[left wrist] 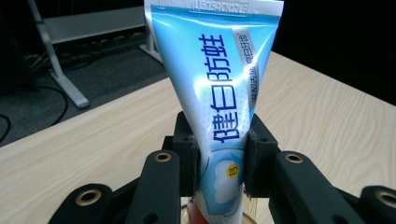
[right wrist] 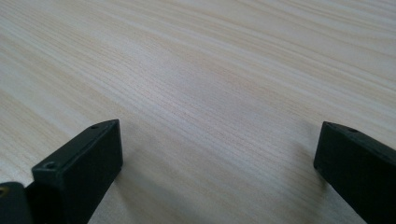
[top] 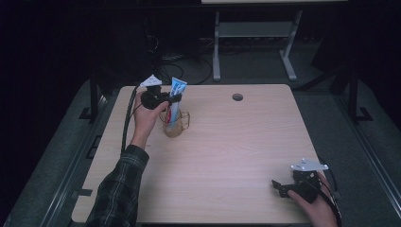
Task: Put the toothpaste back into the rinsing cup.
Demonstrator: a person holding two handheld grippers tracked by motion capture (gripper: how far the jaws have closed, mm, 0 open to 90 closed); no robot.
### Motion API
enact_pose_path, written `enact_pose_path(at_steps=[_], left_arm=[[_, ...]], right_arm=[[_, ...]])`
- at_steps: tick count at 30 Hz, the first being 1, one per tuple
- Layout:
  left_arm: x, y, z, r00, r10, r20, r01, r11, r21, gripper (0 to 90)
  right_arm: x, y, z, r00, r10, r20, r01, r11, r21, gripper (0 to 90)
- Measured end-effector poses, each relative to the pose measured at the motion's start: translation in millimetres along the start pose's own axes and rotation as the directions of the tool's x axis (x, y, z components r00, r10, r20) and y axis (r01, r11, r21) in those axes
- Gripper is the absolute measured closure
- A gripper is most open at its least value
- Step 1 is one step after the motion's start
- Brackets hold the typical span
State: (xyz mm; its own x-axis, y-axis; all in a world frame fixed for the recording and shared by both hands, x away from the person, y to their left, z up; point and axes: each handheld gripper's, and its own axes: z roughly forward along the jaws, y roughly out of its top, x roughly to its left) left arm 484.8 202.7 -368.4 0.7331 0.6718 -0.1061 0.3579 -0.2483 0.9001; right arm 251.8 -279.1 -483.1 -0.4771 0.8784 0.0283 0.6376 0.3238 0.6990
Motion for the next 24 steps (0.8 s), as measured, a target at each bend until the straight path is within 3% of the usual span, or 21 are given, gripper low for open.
enact_pose_path(at_steps=[24], left_arm=[[0.7, -14.6, -2.6, 0.9998, -0.004, -0.017, 0.005, 0.9996, 0.028, 69.0]], right_arm=[[0.0, 0.0, 0.0, 1.0000, 0.000, 0.000, 0.000, 1.000, 0.000, 0.5]])
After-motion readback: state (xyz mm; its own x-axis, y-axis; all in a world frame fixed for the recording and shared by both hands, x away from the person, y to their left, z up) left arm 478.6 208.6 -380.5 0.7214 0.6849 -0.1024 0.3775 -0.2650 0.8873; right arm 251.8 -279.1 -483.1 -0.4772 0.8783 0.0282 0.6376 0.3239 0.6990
